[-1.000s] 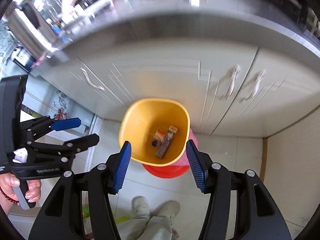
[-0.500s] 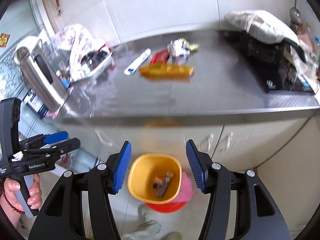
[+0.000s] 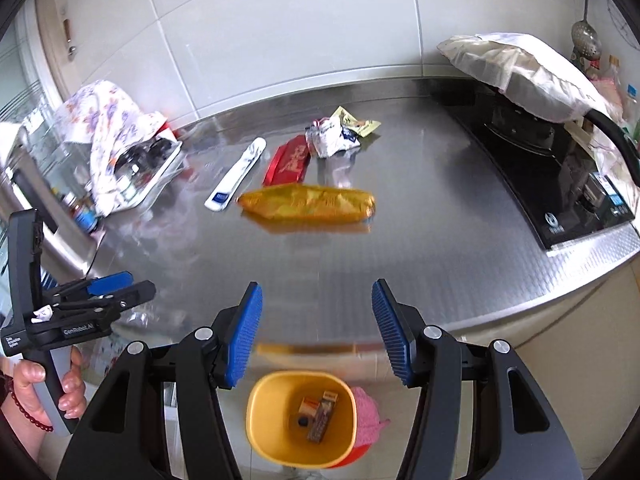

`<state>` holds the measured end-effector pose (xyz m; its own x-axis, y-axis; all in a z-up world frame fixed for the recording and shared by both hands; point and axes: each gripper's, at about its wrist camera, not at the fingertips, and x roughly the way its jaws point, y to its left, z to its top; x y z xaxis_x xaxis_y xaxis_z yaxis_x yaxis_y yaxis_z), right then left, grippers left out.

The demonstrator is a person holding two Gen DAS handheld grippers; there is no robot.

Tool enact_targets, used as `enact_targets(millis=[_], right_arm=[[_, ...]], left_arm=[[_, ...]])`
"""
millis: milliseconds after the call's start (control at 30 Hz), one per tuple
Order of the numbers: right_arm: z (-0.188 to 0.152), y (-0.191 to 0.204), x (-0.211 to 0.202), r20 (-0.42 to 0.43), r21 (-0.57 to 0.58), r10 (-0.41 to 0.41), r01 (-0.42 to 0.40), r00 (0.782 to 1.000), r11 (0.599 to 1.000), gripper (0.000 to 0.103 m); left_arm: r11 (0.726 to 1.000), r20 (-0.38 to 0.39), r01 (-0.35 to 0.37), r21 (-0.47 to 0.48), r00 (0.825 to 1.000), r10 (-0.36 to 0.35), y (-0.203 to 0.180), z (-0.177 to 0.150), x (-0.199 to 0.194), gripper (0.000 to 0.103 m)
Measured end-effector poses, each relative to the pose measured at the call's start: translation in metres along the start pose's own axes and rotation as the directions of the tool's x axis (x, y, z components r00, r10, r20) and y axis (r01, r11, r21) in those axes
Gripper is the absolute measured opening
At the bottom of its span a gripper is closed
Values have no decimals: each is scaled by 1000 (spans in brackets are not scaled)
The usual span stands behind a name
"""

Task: Collect trash
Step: 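Raise both open tools back toward the counter, then grasp the striped snack wrapper with the right tool while the left tool grasps the white tube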

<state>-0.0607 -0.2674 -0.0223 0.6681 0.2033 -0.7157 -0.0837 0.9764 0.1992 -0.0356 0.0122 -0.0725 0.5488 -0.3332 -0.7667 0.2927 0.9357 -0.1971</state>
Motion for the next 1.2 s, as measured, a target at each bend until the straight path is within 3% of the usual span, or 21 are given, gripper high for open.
enact_targets(millis=[267,500,700,1100,1200], right_arm=[[51,8,46,-5,-21,-8,8,1000,1000,59],[103,1,96,3,-63,-3,3,1000,998,74],[136,-5,144,-17,-76,-26,25,1000,997,76],[168,-9,215,-70,-58,-28,24,997,998,76],[171,-4,223,-60,-84,-40,35,997,996,75]], left_arm=[[999,-23,-7,-36,1000,7,18,53,50,74],[994,-45,-58,-97,997,54,30,88,91,74],[989,-51,-96,-113,995,91,30,105,119,66],[982,-22,-172,-76,985,171,24,128,139,59],[980,-18,-191,-58,982,190,24,130,142,50]])
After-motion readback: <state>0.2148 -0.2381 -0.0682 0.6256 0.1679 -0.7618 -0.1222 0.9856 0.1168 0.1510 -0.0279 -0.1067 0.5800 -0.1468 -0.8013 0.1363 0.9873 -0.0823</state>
